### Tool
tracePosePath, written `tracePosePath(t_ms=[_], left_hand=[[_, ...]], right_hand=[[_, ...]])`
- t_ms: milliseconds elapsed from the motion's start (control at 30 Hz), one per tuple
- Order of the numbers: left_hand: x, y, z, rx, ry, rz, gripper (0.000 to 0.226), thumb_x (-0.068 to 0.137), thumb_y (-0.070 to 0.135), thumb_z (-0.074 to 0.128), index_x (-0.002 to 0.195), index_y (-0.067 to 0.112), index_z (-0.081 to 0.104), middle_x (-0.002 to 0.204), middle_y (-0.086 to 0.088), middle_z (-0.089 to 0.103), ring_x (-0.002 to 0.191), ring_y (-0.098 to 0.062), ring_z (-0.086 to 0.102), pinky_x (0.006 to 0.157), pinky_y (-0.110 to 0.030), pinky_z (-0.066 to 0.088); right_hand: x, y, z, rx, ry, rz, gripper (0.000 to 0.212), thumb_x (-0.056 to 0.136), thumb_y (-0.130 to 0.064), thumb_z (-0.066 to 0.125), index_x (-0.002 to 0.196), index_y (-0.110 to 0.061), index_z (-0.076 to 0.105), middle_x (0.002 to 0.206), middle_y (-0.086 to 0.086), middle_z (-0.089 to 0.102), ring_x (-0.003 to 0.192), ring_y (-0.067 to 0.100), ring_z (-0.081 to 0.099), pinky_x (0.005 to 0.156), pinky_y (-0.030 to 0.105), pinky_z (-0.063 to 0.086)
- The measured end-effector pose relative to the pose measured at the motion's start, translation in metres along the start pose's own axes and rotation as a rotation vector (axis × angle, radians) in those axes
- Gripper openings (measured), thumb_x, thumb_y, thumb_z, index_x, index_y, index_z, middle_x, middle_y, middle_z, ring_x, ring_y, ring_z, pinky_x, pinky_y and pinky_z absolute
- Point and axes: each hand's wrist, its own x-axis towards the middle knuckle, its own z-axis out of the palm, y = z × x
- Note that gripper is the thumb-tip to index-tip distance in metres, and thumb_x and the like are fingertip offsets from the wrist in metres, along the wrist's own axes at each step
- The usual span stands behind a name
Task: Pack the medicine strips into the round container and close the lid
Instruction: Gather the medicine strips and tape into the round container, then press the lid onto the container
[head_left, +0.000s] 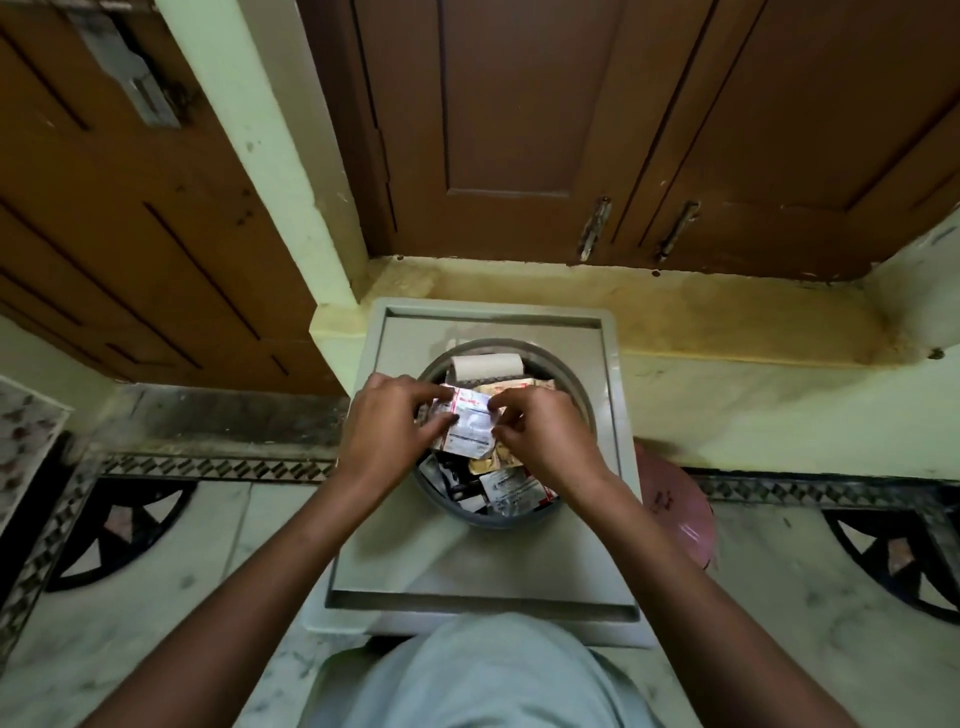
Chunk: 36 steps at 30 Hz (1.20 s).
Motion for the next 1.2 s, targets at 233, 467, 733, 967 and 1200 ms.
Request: tracePosePath(t_ms=[233,467,733,967,1200], left_hand=[[-0.002,0.000,0.005,-0.111,0.087,-0.079,0.032,0.085,0.026,0.061,0.117,0.023,0.061,0.127,-0.005,0.048,0.119,-0.021,0.043,0.094,-0.031,0.039],[-0.004,-0.017,0.009,-0.447,-0.018,-0.335,0.035,0.097,0.021,0.039,0.129,0.011,0.049,0.130,-0.013,0.056,0.112,-0.028,0.056,0.095,-0.037,0.045],[-0.004,-0.028,0.015,-0.759,-0.084,-0.439,0.030,0.098,0.022,0.035,0.088,0.021,0.064,0.091,-0.006,0.067,0.089,-0.024,0.061,0.076,-0.033,0.051],[0.002,-0.032,0.031,-0.131,-0.059,-0.153,0.039,0.084,0.037,0.061,0.115,0.014,0.058,0.103,-0.008,0.067,0.087,-0.026,0.063,0.069,-0.029,0.046],[0.033,-0.033,-0.011,-0.447,0.354,-0.374,0.022,0.095,0.016,0.044,0.112,0.006,0.054,0.110,-0.016,0.064,0.100,-0.032,0.060,0.076,-0.033,0.045]], right_hand=[[0.000,0.006,-0.010,-0.007,0.035,-0.070,0.030,0.083,-0.015,0.065,0.113,-0.018,0.065,0.102,0.003,0.071,0.078,0.011,0.061,0.075,0.029,0.054],[-0.005,0.048,-0.042,-0.262,0.209,0.237,0.045,0.088,-0.032,0.057,0.129,-0.015,0.049,0.122,0.014,0.059,0.106,0.031,0.057,0.084,0.036,0.047],[-0.020,0.046,-0.034,-0.038,0.193,0.278,0.025,0.092,-0.015,0.046,0.111,-0.010,0.062,0.097,0.014,0.070,0.083,0.031,0.063,0.072,0.037,0.051],[-0.032,0.045,-0.074,0.021,0.391,0.283,0.029,0.092,-0.011,0.047,0.118,-0.012,0.060,0.102,0.011,0.069,0.081,0.023,0.062,0.073,0.036,0.053],[-0.045,0.057,-0.083,-0.066,0.357,0.336,0.030,0.090,-0.010,0.049,0.117,-0.013,0.062,0.105,0.014,0.070,0.083,0.027,0.062,0.070,0.030,0.045]])
